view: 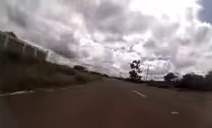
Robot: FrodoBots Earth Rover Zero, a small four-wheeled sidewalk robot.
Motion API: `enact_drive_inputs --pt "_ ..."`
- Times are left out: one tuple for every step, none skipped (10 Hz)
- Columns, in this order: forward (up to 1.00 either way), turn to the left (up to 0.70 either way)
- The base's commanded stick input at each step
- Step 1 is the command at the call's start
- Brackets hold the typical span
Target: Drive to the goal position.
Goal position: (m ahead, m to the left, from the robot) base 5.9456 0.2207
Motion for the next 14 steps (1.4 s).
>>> enact_drive_inputs --pt "1.0 0.0" --pt "1.0 0.0" --pt "1.0 0.0" --pt "1.0 0.0" --pt "1.0 0.0" --pt "1.0 0.0" --pt "1.0 0.0" --pt "1.0 0.0" --pt "1.0 0.0" --pt "1.0 0.0" --pt "1.0 0.0" --pt "1.0 0.0" --pt "1.0 0.0" --pt "1.0 0.0"
